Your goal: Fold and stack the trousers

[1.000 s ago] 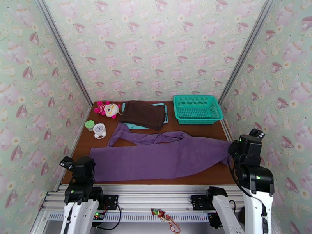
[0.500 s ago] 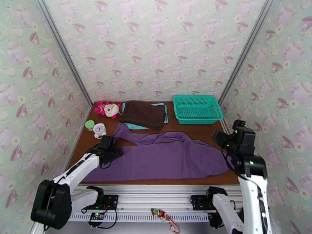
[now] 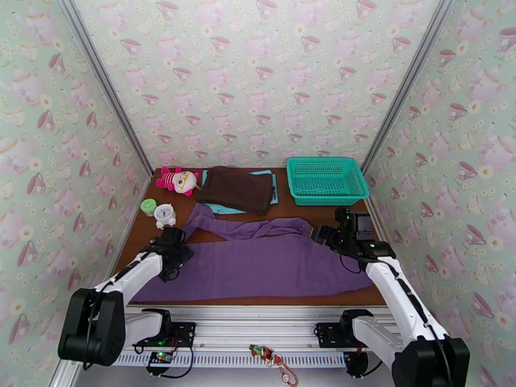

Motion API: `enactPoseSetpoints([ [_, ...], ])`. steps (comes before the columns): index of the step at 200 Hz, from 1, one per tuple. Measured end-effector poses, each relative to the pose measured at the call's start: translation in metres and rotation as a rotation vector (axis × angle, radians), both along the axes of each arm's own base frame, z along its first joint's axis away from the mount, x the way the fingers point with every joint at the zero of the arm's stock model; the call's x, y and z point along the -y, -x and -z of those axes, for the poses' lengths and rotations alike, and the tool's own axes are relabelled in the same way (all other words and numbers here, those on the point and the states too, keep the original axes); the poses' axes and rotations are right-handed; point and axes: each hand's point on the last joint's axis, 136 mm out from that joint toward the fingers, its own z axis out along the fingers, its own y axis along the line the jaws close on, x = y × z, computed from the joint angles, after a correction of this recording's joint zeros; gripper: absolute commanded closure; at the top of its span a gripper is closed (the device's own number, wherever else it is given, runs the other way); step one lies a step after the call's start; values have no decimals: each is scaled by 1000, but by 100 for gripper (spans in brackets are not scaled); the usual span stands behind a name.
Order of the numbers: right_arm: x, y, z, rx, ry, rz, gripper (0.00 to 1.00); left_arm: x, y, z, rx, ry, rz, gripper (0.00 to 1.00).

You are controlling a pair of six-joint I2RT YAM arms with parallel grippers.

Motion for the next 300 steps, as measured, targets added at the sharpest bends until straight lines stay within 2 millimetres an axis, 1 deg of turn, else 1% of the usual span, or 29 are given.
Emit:
enactPoseSetpoints([
  [11, -2, -1, -1, 6, -4, -3, 19, -11, 2, -1, -2, -27, -33, 7],
  [21, -3, -2, -2, 11, -5, -6, 19, -16, 2, -3, 3, -46, -40, 8],
  [32, -3, -2, -1, 14, -5, -7, 19, -17, -1, -10, 27, -62, -6, 9],
  [41, -3, -1, -1, 15, -5, -8, 19, -14, -6, -20, 65, -71, 34, 9],
  [51, -4, 0, 1, 14, -6, -12, 19, -4, -16, -37, 132, -70, 119, 12],
  [66, -6, 3, 5, 6, -6, -17, 19, 14, -35, -67, 254, -77, 246, 20],
  [81, -7, 5, 10, -1, -6, -23, 18, 26, -54, -101, 349, -111, 348, 21],
  [91, -7, 5, 12, -3, -7, -24, 18, 28, -67, -114, 369, -127, 382, 22],
  [103, -10, 6, 15, -4, -14, -31, 18, 30, -86, -122, 365, -126, 418, 27],
  [116, -11, 7, 17, -8, -20, -37, 17, 35, -108, -118, 336, -105, 471, 32],
  [126, -12, 8, 18, -9, -21, -39, 17, 42, -121, -107, 312, -80, 512, 35],
  [133, -12, 8, 18, -10, -22, -40, 17, 47, -126, -99, 295, -61, 538, 36],
  [145, -12, 8, 17, -9, -24, -42, 17, 55, -127, -85, 267, -27, 574, 37],
  [158, -12, 9, 16, -3, -24, -42, 16, 62, -127, -78, 252, -3, 601, 37],
  [191, -13, 11, 15, 6, -25, -47, 16, 69, -133, -72, 257, 21, 619, 37],
  [219, -14, 11, 16, 4, -24, -50, 16, 71, -142, -61, 231, 33, 612, 36],
  [229, -14, 12, 17, 3, -23, -50, 16, 72, -146, -57, 218, 36, 611, 39],
  [235, -14, 12, 17, 3, -23, -50, 16, 71, -147, -54, 210, 36, 608, 43],
  [238, -14, 12, 17, 3, -23, -50, 16, 71, -148, -53, 207, 37, 603, 47],
  [252, -14, 12, 17, 3, -23, -51, 15, 70, -150, -47, 188, 39, 588, 70],
  [263, -14, 12, 17, 4, -23, -50, 15, 69, -153, -45, 185, 32, 585, 88],
  [271, -14, 12, 17, 3, -23, -50, 15, 68, -154, -45, 187, 29, 579, 100],
  [300, -14, 11, 18, -1, -22, -50, 15, 67, -157, -49, 196, 17, 572, 100],
])
